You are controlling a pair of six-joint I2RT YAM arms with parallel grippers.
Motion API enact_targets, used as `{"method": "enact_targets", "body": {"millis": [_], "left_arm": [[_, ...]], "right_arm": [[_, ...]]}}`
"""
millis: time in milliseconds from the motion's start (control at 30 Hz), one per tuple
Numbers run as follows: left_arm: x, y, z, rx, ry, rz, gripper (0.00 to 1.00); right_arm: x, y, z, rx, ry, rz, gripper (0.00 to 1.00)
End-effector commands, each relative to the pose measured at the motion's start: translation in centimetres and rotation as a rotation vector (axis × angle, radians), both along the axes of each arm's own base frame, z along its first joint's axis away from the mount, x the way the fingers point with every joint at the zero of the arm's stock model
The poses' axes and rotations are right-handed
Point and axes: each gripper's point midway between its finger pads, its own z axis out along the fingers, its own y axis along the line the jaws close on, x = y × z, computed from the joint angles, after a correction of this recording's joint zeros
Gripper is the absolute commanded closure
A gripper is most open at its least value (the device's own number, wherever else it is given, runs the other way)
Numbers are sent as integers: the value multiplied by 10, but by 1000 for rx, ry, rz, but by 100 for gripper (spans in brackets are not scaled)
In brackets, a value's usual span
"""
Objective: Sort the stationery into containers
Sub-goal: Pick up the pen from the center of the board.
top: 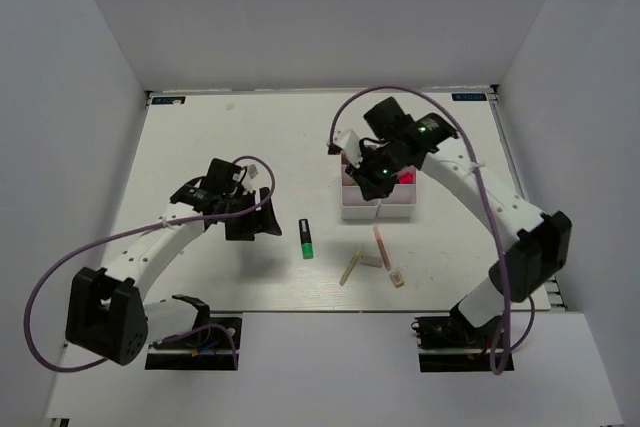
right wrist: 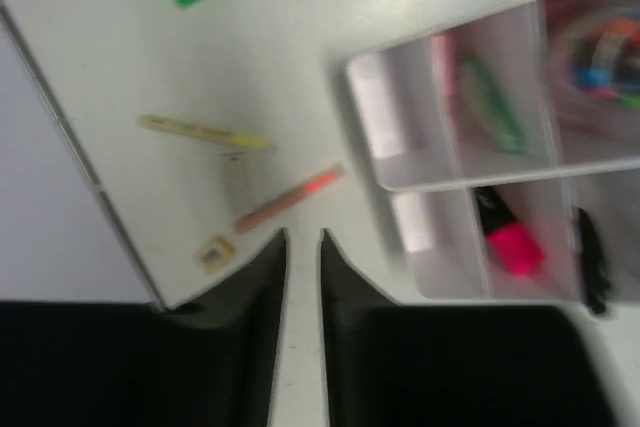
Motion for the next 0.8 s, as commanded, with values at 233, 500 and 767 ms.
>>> {"method": "enact_targets", "body": {"millis": [233, 500, 767], "left_arm": [[7, 92, 49, 230, -314, 328, 8], [-7, 159, 26, 492, -392, 526, 3], [-4, 153, 24, 438, -429, 512, 2]], "right_arm": [[-62, 98, -30, 160, 606, -138, 40], [-32, 136, -90, 68, 500, -432, 27], [9, 153, -126, -45, 285, -598, 26]]}}
